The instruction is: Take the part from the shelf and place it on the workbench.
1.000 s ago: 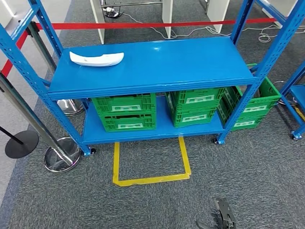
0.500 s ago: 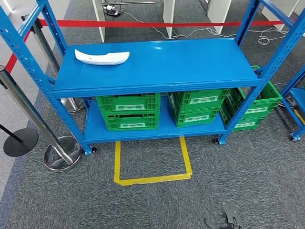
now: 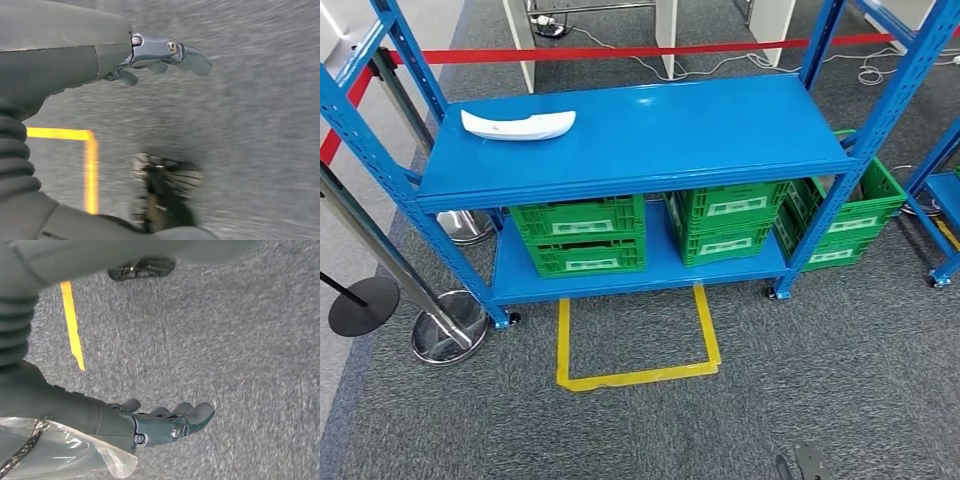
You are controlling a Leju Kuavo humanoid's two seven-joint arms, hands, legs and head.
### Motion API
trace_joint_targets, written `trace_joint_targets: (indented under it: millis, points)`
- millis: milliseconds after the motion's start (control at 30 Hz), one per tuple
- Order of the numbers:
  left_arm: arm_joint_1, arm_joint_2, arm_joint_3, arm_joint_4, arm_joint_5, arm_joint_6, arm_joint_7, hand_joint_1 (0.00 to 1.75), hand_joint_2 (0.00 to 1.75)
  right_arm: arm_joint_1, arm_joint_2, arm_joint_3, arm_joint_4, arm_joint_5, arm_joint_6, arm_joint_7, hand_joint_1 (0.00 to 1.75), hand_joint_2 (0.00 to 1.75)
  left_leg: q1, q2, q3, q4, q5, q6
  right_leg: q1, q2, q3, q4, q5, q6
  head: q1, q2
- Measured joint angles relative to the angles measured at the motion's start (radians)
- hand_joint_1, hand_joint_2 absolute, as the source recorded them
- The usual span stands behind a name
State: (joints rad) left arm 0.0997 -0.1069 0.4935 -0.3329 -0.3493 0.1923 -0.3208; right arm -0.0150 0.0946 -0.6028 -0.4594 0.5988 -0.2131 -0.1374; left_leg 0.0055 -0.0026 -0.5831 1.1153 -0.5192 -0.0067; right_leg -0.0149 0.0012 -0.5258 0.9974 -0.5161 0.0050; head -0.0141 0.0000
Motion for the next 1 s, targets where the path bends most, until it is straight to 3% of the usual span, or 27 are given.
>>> trace_joint_targets:
  millis: [67,200,267,333,367,400,433,500,567,667,733,833,867,900,933,1000]
  points:
    - [-0.014,-0.009,0.008,-0.031,0.0,0.008,-0.027,0.0,0.0,-0.002,0.009,-0.044,0.012,0.045,-0.014,-0.011,0.0,0.0,-0.002,0.0,0.034,-0.086,0.022,0.009,0.004,0.0,-0.003,0.003,-0.002,0.008,0.001,0.0]
    - [-0.03,-0.031,0.02,-0.09,0.006,0.029,-0.073,0.0,0.0,-0.003,0.025,-0.13,0.037,0.126,-0.041,-0.029,0.0,0.0,-0.002,0.001,0.034,-0.105,0.022,0.03,0.002,-0.001,-0.018,0.016,-0.012,0.028,0.002,0.0]
    - [-0.04,-0.038,0.023,-0.115,0.013,0.043,-0.098,0.0,0.0,-0.003,0.033,-0.175,0.051,0.169,-0.054,-0.039,0.0,0.0,0.001,0.003,0.035,-0.11,0.026,0.041,0.001,0.0,-0.059,0.097,-0.06,0.035,0.006,0.0]
    - [-0.049,-0.044,0.025,-0.142,0.022,0.057,-0.127,0.0,0.0,-0.003,0.043,-0.223,0.067,0.218,-0.067,-0.048,0.0,0.0,-0.001,0.003,0.033,-0.109,0.026,0.046,0.001,-0.001,-0.123,0.23,-0.118,0.039,0.009,0.0]
    - [-0.051,-0.047,0.025,-0.156,0.027,0.063,-0.141,0.0,0.0,-0.002,0.047,-0.244,0.074,0.239,-0.073,-0.052,0.0,0.0,-0.002,0.003,0.033,-0.109,0.025,0.046,0.0,-0.001,-0.146,0.275,-0.129,0.04,0.008,0.0]
    - [-0.052,-0.05,0.026,-0.174,0.031,0.069,-0.154,0.0,0.0,-0.002,0.05,-0.266,0.081,0.262,-0.079,-0.057,0.0,0.0,-0.002,0.002,0.033,-0.109,0.025,0.046,0.001,-0.001,-0.153,0.286,-0.121,0.04,0.009,0.0]
    - [-0.053,-0.052,0.026,-0.19,0.035,0.075,-0.166,0.0,0.0,-0.001,0.051,-0.282,0.085,0.28,-0.083,-0.06,0.0,0.0,-0.003,0.002,0.035,-0.108,0.025,0.045,0.001,-0.001,-0.141,0.256,-0.095,0.039,0.009,0.0]
    - [-0.052,-0.055,0.024,-0.23,0.045,0.085,-0.183,0.0,0.0,-0.002,0.053,-0.303,0.09,0.308,-0.091,-0.068,0.0,0.0,-0.004,0.001,0.038,-0.107,0.022,0.041,0.001,-0.001,-0.078,0.124,-0.027,0.033,0.009,0.0]
    - [-0.051,-0.056,0.019,-0.286,0.057,0.093,-0.195,0.0,0.0,-0.006,0.055,-0.321,0.095,0.334,-0.096,-0.072,0.0,0.0,-0.007,0.001,0.037,-0.103,0.02,0.032,0.003,-0.001,-0.029,0.027,0.002,0.026,0.008,0.0]
    - [-0.041,-0.052,0.001,-0.444,0.091,0.114,-0.213,0.0,0.0,-0.008,0.063,-0.371,0.114,0.397,-0.111,-0.086,0.0,0.0,-0.005,0.001,0.031,-0.1,0.021,0.015,0.006,0.0,-0.021,0.007,0.006,0.011,0.007,0.0]
    - [-0.034,-0.048,-0.029,-0.627,0.153,0.151,-0.24,0.0,0.0,-0.011,0.071,-0.433,0.136,0.505,-0.137,-0.112,0.0,0.0,0.0,0.001,0.016,-0.066,-0.005,0.005,0.006,-0.004,-0.021,0.002,0.011,-0.003,0.006,0.0]
    - [-0.043,-0.04,-0.063,-0.815,0.221,0.192,-0.268,0.0,0.0,-0.018,0.081,-0.51,0.159,0.624,-0.161,-0.138,0.0,0.0,0.002,0.001,-0.058,0.112,-0.097,-0.007,0.006,-0.009,-0.019,0.0,0.012,-0.013,0.005,0.0]
    - [-0.04,-0.038,-0.07,-0.855,0.228,0.195,-0.27,0.0,0.0,-0.019,0.084,-0.525,0.166,0.633,-0.162,-0.14,0.0,0.0,0.002,0.001,-0.08,0.165,-0.113,-0.009,0.006,-0.008,-0.018,0.0,0.012,-0.014,0.005,0.0]
    - [-0.034,-0.038,-0.077,-0.889,0.235,0.195,-0.275,0.0,0.0,-0.019,0.088,-0.539,0.171,0.637,-0.163,-0.141,0.0,0.0,0.002,0.001,-0.09,0.186,-0.109,-0.01,0.006,-0.007,-0.017,0.0,0.011,-0.015,0.005,0.0]
    - [-0.029,-0.038,-0.086,-0.918,0.245,0.194,-0.283,0.0,0.0,-0.019,0.091,-0.55,0.176,0.639,-0.163,-0.141,0.0,0.0,0.002,0.001,-0.082,0.165,-0.085,-0.009,0.006,-0.006,-0.015,0.001,0.011,-0.015,0.005,0.0]
    - [-0.024,-0.031,-0.106,-0.981,0.272,0.19,-0.299,0.0,0.0,-0.02,0.094,-0.567,0.183,0.643,-0.163,-0.14,0.0,0.0,0.002,0.001,-0.027,0.04,-0.009,-0.005,0.006,-0.005,-0.011,0.001,0.009,-0.013,0.005,0.0]
